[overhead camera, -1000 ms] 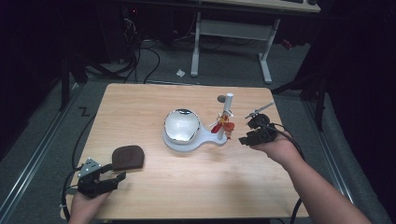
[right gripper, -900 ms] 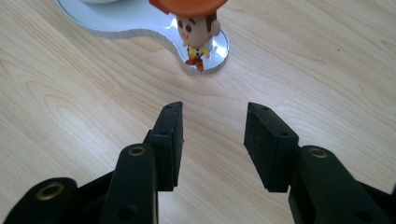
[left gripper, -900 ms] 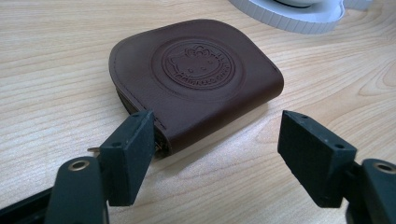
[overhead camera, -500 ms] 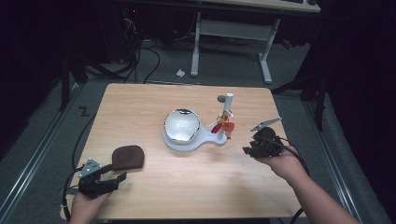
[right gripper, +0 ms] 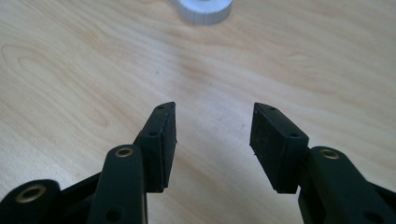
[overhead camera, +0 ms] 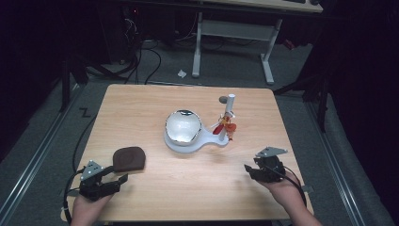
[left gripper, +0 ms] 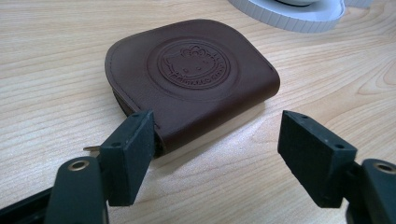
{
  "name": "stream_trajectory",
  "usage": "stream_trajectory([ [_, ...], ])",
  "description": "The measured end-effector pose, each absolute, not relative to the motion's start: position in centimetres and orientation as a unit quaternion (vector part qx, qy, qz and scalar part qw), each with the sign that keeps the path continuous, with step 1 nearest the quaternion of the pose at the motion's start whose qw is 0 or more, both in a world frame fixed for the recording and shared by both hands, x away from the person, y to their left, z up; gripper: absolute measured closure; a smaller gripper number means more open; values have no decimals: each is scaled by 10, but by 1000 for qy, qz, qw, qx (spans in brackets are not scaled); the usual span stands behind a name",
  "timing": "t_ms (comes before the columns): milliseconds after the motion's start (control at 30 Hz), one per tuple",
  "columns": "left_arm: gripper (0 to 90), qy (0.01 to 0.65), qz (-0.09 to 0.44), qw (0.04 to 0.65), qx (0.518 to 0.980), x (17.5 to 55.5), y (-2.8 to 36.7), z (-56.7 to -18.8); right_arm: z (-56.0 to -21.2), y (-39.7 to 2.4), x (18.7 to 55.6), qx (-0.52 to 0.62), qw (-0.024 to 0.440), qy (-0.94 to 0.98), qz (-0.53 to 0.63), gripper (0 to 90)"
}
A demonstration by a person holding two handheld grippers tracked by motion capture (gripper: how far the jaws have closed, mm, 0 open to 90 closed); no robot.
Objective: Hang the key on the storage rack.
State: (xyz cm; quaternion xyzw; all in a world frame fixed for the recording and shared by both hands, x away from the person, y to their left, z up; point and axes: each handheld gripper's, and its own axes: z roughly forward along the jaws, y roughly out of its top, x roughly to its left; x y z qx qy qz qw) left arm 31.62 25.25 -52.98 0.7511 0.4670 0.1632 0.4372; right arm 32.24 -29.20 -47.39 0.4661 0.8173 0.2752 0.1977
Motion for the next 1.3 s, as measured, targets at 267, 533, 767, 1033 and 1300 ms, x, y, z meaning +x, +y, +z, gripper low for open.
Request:
stream_trajectory([
  [267, 279, 466, 169, 441, 748, 315, 253, -528, -511, -299, 299, 479, 212, 789, 320, 492],
  [533, 282, 465, 182, 434, 750, 313, 250, -528, -523, -313, 279, 479, 249, 764, 355, 497],
  [767, 283, 476, 205, 438, 735, 308, 252, -524, -525, -315, 286, 487, 236, 756, 368, 500],
  [1033, 287, 478, 199, 435, 737, 310, 254, -520, -520, -306, 288, 468, 246, 753, 392, 508],
  [1300, 238, 490, 202, 427, 733, 318, 244, -512, -521, -304, 280, 457, 241, 761, 393, 510],
])
